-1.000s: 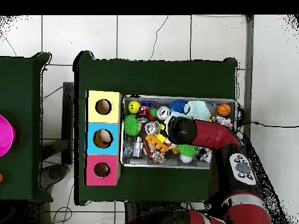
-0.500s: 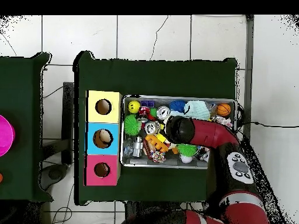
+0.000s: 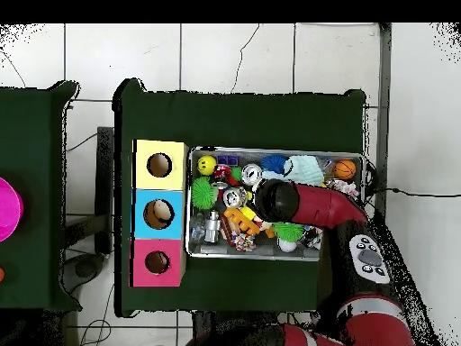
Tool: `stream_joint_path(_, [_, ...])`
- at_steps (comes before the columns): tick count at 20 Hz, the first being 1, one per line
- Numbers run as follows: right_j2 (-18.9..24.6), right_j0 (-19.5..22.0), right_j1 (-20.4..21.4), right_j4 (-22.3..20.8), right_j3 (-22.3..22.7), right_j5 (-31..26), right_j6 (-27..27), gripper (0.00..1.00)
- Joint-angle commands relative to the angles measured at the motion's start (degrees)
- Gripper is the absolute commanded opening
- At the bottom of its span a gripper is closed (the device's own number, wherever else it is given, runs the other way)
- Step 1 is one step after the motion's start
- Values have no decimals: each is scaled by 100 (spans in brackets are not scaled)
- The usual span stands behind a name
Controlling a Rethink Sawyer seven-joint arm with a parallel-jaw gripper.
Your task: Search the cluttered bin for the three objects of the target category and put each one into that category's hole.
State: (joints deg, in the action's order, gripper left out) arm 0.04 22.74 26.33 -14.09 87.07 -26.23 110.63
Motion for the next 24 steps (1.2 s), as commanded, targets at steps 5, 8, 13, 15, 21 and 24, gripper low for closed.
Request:
stream_joint_path(5, [23,-84,-132,-127,245,446,614,100])
stream_joint_path(8, [-38,-107,-98,-185,386,683,663,100])
stream_joint_path(13, [-67,-101,-91,-157,464,609,536,0])
stream_joint_path(15, [6,-38,-91,-177,455,441,369,0])
stream_joint_path(21, [-22,-65,-128,-129,412,159,314,0])
stream_joint_path(24, [69,-11,-111,32,348,-189,273,0])
